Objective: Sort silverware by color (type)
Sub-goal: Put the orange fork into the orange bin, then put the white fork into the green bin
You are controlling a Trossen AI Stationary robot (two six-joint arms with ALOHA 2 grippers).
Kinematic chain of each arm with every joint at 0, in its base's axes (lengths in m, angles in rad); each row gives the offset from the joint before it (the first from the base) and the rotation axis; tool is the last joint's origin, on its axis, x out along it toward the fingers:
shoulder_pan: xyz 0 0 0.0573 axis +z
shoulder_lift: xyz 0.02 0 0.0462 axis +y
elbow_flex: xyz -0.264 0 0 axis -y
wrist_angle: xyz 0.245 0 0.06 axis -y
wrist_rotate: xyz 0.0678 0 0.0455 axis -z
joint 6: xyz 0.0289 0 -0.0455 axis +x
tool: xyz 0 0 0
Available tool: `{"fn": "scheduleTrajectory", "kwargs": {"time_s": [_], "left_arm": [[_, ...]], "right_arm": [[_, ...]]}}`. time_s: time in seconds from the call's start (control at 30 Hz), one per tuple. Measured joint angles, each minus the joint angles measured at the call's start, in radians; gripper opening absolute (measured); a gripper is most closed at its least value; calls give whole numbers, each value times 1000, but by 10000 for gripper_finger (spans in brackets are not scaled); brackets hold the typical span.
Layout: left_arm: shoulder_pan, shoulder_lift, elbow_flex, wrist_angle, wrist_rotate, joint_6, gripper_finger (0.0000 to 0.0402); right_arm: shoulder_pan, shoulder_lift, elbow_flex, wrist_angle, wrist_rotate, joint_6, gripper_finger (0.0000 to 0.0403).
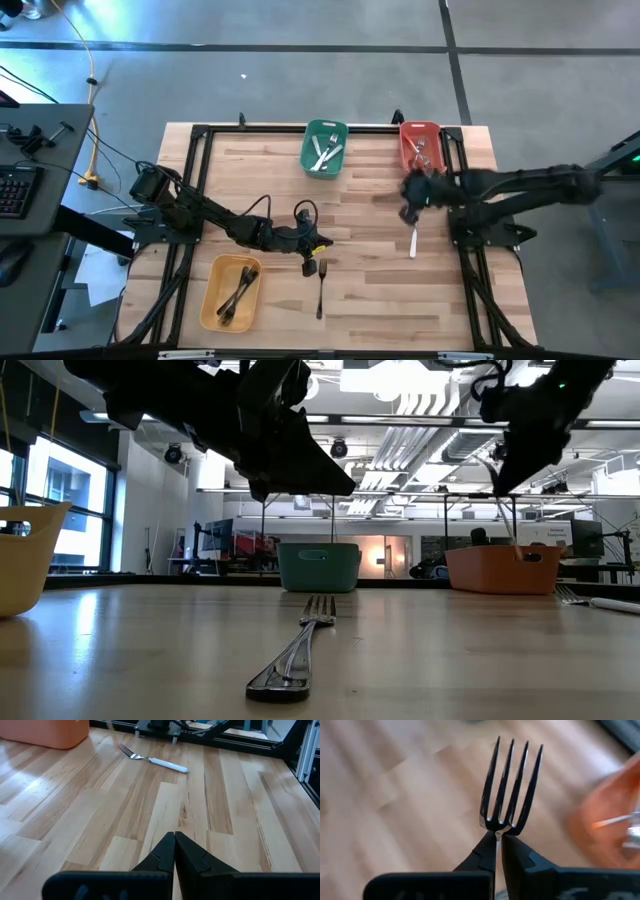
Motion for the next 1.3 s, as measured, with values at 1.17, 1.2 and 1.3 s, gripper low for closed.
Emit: {"fn": "scheduleTrajectory", "kwargs": {"time_s": [1.17, 1.2, 1.3], "left_arm": [[-15, 0, 0, 0, -18, -19, 0], [-11, 0, 0, 0, -18, -19, 0], [-5, 0, 0, 0, -18, -19, 0]], "right_arm": [[-1082, 505, 191, 85, -210, -694, 0], [-1087, 516, 191, 96, -210, -700, 1], [-1091, 530, 191, 118, -209, -710, 16]]}}
